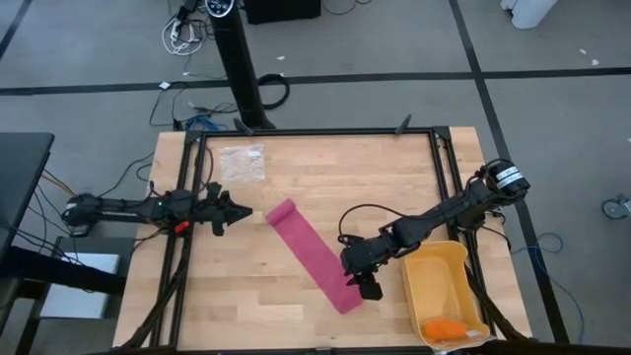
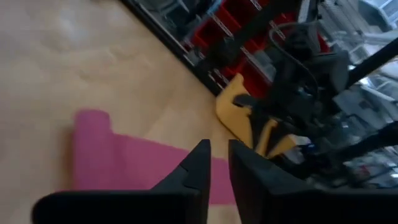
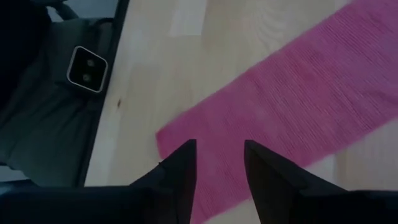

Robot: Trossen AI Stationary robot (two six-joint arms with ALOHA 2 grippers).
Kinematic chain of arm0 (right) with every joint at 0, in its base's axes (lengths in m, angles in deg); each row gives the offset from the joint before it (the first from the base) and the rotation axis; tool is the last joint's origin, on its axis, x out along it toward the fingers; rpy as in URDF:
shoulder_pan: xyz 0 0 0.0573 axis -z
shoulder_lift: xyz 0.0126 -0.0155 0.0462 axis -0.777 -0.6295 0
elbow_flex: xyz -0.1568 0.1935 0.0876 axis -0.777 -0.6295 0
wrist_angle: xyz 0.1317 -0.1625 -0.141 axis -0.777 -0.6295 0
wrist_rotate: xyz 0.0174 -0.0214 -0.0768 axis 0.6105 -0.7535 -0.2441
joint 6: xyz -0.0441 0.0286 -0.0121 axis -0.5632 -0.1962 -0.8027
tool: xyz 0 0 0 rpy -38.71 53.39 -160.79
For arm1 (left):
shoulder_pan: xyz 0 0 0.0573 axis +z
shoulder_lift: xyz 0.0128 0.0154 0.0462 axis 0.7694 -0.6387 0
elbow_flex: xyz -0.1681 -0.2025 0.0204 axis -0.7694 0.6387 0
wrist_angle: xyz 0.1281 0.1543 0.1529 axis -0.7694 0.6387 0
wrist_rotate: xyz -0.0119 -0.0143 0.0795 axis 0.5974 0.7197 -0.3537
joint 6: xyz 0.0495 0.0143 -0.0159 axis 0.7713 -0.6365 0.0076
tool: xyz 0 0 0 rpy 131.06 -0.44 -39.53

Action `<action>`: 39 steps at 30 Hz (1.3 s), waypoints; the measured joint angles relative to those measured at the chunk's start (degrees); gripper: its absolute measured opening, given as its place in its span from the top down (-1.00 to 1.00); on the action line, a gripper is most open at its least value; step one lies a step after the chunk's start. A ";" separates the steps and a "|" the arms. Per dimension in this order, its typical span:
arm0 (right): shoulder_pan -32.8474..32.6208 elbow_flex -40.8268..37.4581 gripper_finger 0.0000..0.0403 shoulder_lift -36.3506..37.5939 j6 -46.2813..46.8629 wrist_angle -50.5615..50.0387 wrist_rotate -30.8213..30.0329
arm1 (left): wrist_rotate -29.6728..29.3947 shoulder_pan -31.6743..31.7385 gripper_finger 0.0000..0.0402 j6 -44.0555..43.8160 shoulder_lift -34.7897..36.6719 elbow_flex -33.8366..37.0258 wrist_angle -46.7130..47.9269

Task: Roll bandage
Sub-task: Roll the pink bandage

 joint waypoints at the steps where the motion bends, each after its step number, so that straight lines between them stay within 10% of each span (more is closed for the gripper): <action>1: 0.18 0.00 0.33 0.00 -0.01 -0.47 0.00 | -1.05 -1.42 0.75 -0.49 -1.17 0.00 -1.52; 13: 1.44 0.00 0.31 0.02 -2.91 -3.16 -0.40 | -13.14 -17.27 0.97 -1.35 -22.70 -7.91 -7.54; 22: 1.85 0.00 0.33 0.02 -7.74 -5.56 -1.19 | -23.25 -25.50 0.99 -14.44 -42.82 -18.60 7.51; 29: 3.76 0.00 0.33 0.02 -11.00 -5.53 -2.38 | -30.34 -27.51 0.96 -34.09 -58.24 -19.20 2.03; 39: 5.51 0.00 0.33 0.02 -14.35 -3.86 -2.75 | -38.41 -24.14 0.60 -36.32 -64.96 -19.22 -3.86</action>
